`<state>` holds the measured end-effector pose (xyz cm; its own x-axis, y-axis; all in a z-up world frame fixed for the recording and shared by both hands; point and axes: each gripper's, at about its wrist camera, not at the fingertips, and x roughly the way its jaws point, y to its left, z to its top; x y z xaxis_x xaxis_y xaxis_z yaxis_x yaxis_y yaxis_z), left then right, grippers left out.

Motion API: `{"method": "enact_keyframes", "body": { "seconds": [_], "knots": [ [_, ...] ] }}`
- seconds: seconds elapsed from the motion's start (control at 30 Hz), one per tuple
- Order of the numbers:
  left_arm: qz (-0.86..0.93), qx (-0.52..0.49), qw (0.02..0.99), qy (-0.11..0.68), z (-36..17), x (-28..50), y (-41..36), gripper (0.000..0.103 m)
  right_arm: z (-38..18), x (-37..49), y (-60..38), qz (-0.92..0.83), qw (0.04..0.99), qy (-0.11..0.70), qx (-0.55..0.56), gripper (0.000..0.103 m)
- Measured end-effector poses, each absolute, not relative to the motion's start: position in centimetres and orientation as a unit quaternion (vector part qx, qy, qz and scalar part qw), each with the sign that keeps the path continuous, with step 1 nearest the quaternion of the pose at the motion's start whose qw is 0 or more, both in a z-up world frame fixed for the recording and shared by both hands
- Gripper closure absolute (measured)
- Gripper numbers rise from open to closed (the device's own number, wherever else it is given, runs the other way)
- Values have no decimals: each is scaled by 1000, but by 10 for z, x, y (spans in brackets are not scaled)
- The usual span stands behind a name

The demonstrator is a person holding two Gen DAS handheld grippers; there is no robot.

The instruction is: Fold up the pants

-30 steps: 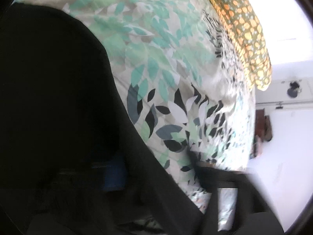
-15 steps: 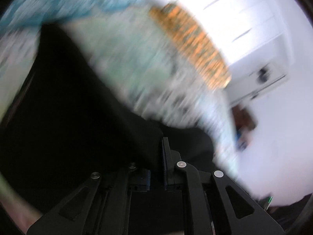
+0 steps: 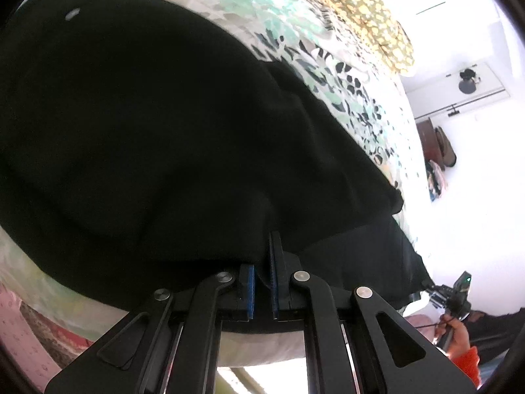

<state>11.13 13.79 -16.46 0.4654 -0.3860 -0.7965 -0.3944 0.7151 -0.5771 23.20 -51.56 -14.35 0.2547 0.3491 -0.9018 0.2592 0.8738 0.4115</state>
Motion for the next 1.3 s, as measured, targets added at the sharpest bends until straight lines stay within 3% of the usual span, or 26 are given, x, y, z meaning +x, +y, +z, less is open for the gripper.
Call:
{"method": "enact_keyframes", "body": {
  "seconds": [0.03,0.1,0.17,0.43,0.53,0.6,0.9,1.3],
  "knots": [
    [3,-379,767,517,-166,110,137,97,-143,232,-515,34,749,612,249,79],
    [1,-384,766,516,-168,109,139,97,-142,235,-514,47,749,613,247,33],
    [0,-387,766,513,-169,114,140,97,-138,237,-511,61,753,605,250,28],
    [2,-373,773,513,-172,105,143,97,-146,263,-534,93,737,575,343,28],
    [4,-365,777,512,-169,103,142,97,-151,269,-539,64,739,584,330,39],
    [7,-361,779,512,-169,104,141,97,-151,268,-545,42,742,592,311,91],
    [-40,-304,787,535,-154,103,106,97,-138,250,-552,-10,775,619,123,92],
    [-54,-279,775,565,-160,102,101,97,-149,249,-553,-67,770,631,60,92]
  ]
}}
